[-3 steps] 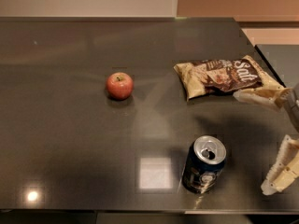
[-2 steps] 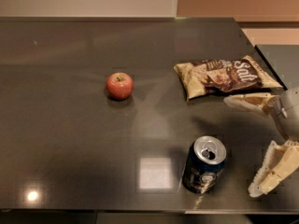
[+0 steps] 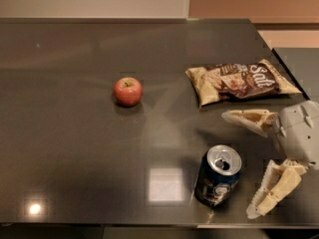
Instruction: Knock pepsi can over
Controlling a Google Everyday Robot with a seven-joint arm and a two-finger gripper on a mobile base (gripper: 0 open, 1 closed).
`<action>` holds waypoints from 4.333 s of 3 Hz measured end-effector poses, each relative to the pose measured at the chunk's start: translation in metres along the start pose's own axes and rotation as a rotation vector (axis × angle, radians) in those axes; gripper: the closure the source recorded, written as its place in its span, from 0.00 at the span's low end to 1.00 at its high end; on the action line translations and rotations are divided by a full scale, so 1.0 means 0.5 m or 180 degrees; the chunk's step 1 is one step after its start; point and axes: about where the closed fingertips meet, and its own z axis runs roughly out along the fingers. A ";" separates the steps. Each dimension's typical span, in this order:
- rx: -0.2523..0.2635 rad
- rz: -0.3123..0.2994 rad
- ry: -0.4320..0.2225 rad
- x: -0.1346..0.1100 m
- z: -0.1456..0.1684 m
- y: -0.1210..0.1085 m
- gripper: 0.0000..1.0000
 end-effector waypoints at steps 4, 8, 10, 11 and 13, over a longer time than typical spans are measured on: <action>-0.0228 0.0010 -0.0186 -0.037 0.047 -0.003 0.63; -0.0089 0.0170 0.1749 -0.049 -0.047 -0.169 1.00; -0.0147 0.0146 0.2819 0.081 -0.096 -0.181 1.00; -0.0211 0.0110 0.3121 0.127 -0.104 -0.177 0.82; -0.0383 0.0009 0.3419 0.178 -0.084 -0.163 0.35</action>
Offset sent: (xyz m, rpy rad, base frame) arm -0.0006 0.0313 -0.0152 0.0757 0.0369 0.0605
